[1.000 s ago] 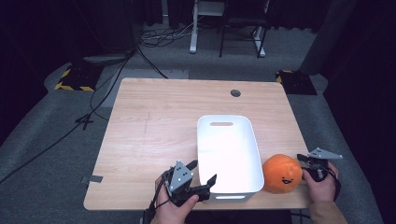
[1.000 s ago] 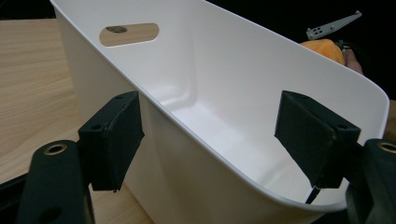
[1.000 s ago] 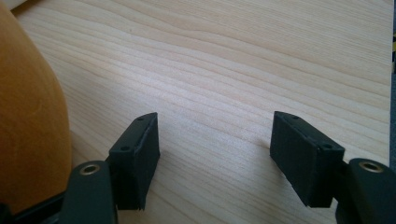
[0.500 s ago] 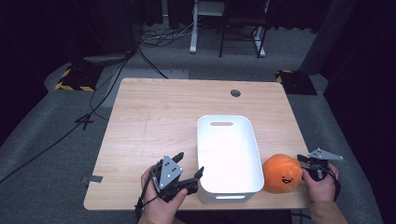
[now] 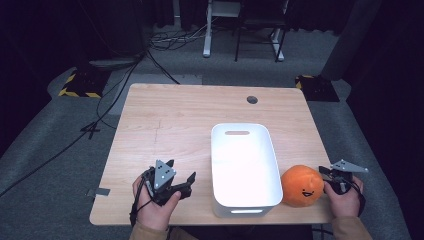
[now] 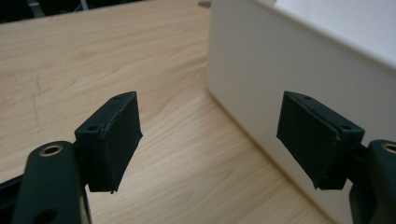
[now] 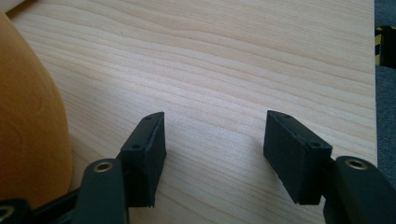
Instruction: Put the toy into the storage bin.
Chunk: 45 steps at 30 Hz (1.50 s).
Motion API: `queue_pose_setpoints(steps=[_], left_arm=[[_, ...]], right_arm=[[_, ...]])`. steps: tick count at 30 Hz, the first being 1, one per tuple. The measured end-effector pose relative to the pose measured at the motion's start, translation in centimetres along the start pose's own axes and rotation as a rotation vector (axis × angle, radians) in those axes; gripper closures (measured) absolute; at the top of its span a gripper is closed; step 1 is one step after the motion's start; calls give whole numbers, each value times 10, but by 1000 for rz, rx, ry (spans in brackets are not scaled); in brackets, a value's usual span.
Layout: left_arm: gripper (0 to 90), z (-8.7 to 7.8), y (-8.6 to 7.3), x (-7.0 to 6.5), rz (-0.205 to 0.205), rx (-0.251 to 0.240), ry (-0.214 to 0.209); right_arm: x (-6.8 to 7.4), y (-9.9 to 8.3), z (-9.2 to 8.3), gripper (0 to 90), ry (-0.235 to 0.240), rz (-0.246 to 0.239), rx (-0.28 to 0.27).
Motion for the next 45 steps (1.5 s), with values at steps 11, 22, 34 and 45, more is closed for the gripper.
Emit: queue_pose_setpoints(steps=[11,22,34,45], left_arm=[[232,31,-39,30,-20,167,-15],[220,49,-65,49,11,308,37],[148,60,-73,58,63,299,-30],[148,64,-70,61,54,287,-26]], right_arm=[[0,0,0,396,-1,1,-2],[1,0,-1,396,1,4,-3],[0,-1,-1,395,0,-7,-4],[0,-1,-1,367,23,-37,1]])
Point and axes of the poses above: each handheld gripper's, and its own axes: z roughly forward along the jaws, y roughly out of its top, x roughly to its left, the point moved 7 cm from there along z, roughly forward along the jaws, and after that the axes turned 8 degrees about x, right-handed, at the moved point
